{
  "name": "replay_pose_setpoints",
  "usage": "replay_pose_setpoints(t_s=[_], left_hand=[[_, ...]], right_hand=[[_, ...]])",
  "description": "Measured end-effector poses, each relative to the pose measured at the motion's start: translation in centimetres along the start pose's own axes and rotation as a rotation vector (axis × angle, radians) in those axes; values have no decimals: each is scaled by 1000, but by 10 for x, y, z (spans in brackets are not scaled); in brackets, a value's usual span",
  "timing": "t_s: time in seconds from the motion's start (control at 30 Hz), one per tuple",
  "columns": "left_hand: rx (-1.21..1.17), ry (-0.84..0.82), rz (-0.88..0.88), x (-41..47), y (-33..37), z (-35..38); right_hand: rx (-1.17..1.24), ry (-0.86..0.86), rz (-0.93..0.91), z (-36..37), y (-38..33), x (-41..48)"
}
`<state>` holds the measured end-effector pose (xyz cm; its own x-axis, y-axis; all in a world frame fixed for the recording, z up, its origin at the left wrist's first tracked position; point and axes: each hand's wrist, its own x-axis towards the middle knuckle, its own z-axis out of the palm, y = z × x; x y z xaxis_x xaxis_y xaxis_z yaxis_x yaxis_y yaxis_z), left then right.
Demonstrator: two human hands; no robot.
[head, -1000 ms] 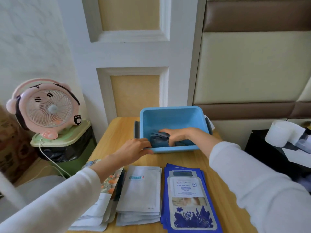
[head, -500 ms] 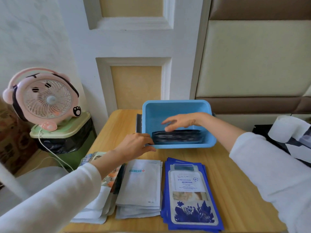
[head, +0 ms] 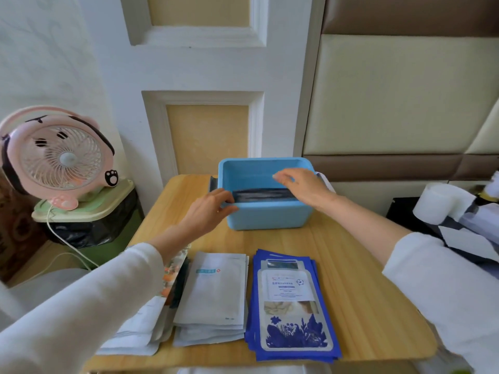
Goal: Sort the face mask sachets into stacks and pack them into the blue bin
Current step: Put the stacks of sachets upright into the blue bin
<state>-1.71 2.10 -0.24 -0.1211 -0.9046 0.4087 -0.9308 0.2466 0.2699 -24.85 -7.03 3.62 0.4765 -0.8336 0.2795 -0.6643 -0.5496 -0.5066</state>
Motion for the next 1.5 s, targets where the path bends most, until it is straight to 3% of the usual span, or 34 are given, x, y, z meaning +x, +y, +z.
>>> replay_pose_setpoints(t_s=[0.1, 0.17, 0.23, 0.3, 0.37, 0.43, 0.5, 0.53, 0.6, 0.67, 0.9, 1.07, 1.1, 1.2, 1.23, 1.3, 1.4, 1.5], left_hand=[[-24, 86, -94, 12, -1, 4], [25, 131, -120, 16, -1, 5], [108, 165, -126, 12, 4, 6], [184, 241, -75, 0, 18, 5], [146, 263, 127, -18, 40, 5], [3, -50, 309, -39, 63, 10], [-15, -534, 244, -58, 83, 23], [22, -667, 196, -64, 88, 32], [79, -717, 148, -69, 91, 43], [111, -705, 144, -67, 92, 46], [127, -695, 124, -69, 93, 52], [12, -661, 25, -65, 95, 47], [-64, -560, -11, -60, 95, 44], [-363, -55, -162, -40, 92, 33], [-543, -6, -222, -35, 92, 29], [-928, -108, -334, -28, 95, 25], [-1034, -245, -416, -30, 92, 42], [-1104, -250, -518, -39, 86, 67]], right_hand=[[18, 434, -165, -4, 3, -22], [-10, 545, -110, 0, 9, -44], [87, 448, 95, 7, 15, -68], [399, 171, 396, 15, 19, -88], [629, -23, 662, 20, 22, -105], [726, -27, 805, 23, 28, -116], [866, -6, 912, 24, 32, -122], [946, 0, 963, 24, 31, -123], [1054, -37, 1031, 24, 26, -127], [1013, -121, 1035, 28, 21, -131], [774, -412, 858, 40, 22, -142], [633, -424, 644, 39, 18, -147], [594, -392, 589, 32, 17, -141], [344, -270, 328, -6, 8, -111], [193, -253, 231, -21, 0, -102], [-176, -250, 22, -43, -18, -88], [-540, -262, -187, -49, -33, -79], [-513, -343, -57, -43, 1, -78]])
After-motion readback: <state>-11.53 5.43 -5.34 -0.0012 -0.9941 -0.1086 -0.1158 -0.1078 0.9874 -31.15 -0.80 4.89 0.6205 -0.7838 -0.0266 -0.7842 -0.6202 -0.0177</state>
